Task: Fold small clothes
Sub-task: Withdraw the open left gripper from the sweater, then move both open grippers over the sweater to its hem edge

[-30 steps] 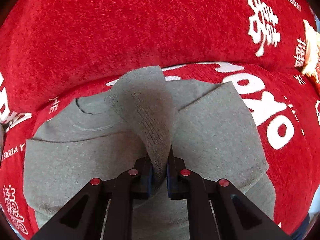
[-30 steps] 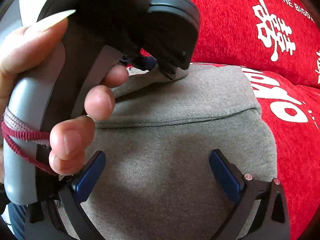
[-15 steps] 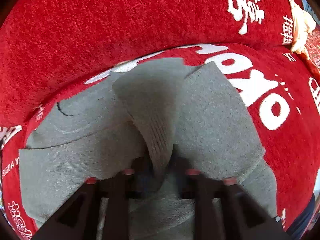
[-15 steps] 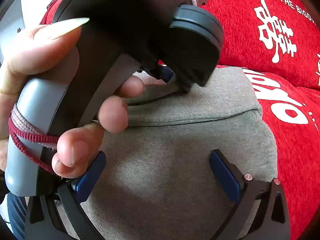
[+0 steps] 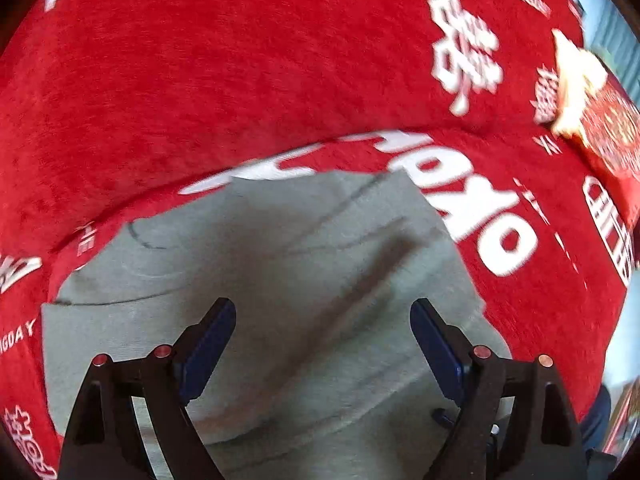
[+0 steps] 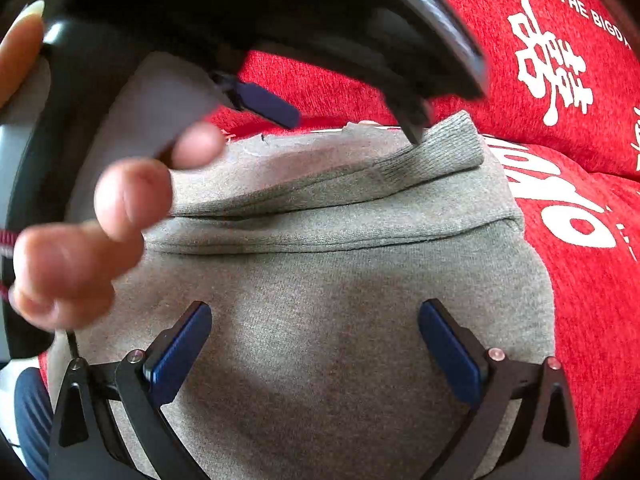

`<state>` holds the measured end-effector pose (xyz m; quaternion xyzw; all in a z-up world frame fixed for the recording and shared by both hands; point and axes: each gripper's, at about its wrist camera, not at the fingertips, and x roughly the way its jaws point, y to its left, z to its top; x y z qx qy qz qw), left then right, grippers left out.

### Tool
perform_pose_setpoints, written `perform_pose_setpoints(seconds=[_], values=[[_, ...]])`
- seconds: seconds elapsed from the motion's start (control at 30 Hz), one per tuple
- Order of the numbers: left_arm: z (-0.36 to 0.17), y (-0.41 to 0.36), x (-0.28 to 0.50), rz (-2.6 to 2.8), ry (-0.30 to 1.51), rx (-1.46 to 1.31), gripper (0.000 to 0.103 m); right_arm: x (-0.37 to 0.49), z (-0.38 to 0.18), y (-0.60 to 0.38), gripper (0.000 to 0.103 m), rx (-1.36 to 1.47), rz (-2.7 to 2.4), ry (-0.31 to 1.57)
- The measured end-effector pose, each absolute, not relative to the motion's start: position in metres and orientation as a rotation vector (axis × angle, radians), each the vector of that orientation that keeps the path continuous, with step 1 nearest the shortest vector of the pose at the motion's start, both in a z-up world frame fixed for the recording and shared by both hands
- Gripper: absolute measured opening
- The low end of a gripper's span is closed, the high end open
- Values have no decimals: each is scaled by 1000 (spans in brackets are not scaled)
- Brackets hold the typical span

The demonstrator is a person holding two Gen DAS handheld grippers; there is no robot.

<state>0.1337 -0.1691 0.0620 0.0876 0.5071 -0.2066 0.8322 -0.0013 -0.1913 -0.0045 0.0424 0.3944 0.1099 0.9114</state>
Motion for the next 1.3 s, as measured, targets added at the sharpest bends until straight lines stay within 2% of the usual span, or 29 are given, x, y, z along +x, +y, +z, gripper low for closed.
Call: perform_pose_setpoints(seconds=[0.13,0.27,0.37,0.6,0.77,1.0,1.3], values=[[44,-164,150,-343,1151,175,90,-1,-4,-190,103,87,226,813],[25,-194,126,-533,1217,284,90,-3,-3,-196,103,121,241,809],[21,-201,116,-542,1203,343,90,-7,1,-203,103,125,263,818],[54,-126,120,-509,1107,135,90,-19,37,-247,103,117,191,695],[45,-76,130,-235,1084,124,90,47,50,-256,103,143,98,745],[25,-37,134,-133,1090,74,90,102,47,-198,103,4,138,804],[5,-18,120,-143,1090,40,89,99,-2,-205,102,-73,104,973]])
